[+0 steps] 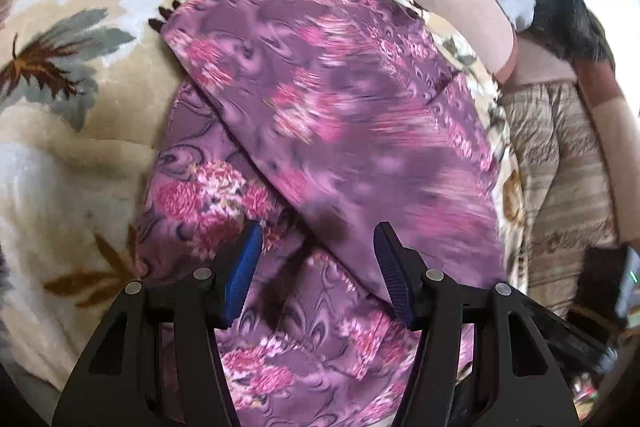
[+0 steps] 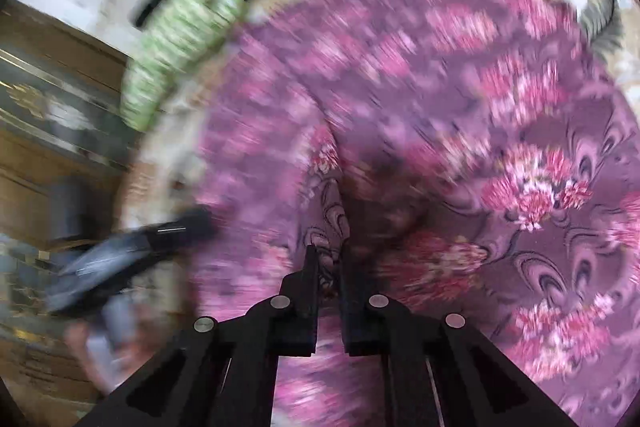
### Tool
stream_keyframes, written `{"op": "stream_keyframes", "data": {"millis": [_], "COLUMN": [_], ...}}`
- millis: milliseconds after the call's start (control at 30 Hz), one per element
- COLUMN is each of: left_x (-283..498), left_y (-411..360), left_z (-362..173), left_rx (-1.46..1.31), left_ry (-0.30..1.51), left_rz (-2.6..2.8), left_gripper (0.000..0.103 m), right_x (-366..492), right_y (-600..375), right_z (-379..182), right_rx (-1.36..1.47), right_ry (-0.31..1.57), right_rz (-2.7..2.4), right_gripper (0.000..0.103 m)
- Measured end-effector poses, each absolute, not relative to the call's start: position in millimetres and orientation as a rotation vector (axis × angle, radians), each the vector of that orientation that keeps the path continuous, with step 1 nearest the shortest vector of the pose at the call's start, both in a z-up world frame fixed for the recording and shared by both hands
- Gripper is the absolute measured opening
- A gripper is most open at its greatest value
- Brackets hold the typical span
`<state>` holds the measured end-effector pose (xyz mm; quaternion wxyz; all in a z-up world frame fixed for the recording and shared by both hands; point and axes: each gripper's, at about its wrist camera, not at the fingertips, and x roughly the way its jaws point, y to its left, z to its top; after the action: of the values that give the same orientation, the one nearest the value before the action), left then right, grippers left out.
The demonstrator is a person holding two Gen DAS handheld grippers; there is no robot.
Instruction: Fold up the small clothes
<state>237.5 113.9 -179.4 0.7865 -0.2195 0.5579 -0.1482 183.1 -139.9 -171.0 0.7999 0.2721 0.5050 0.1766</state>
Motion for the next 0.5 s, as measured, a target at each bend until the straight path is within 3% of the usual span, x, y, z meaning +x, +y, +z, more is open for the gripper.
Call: {"op": "stream_keyframes", "data": {"millis": [133,300,500], "left_x": [236.8,246.1,261.0], "left_y": [115.6,111.0,128.7], "left_z": [-180.6,-179.2,-162.3], "left_rx": [-0.458,-0.439,-0.367], "left_ry": [1.196,1.196,1.144], "left_rz": [-0.304,-0.292,-0.229], "left_gripper": [0.058,0.058,0.058], "right_x": [156.5,165.0,148.7], "right_y": [-156.2,-160.1,-177.8], "right_z": [-150.0,-227.4,-213.3], "right_rx": [0.538,0.519,0.591], "right_ry": [1.043,1.216,1.145], "right_rz": [0.331,0.232,0.289], "right_gripper": [0.008,0.008,0.010]}}
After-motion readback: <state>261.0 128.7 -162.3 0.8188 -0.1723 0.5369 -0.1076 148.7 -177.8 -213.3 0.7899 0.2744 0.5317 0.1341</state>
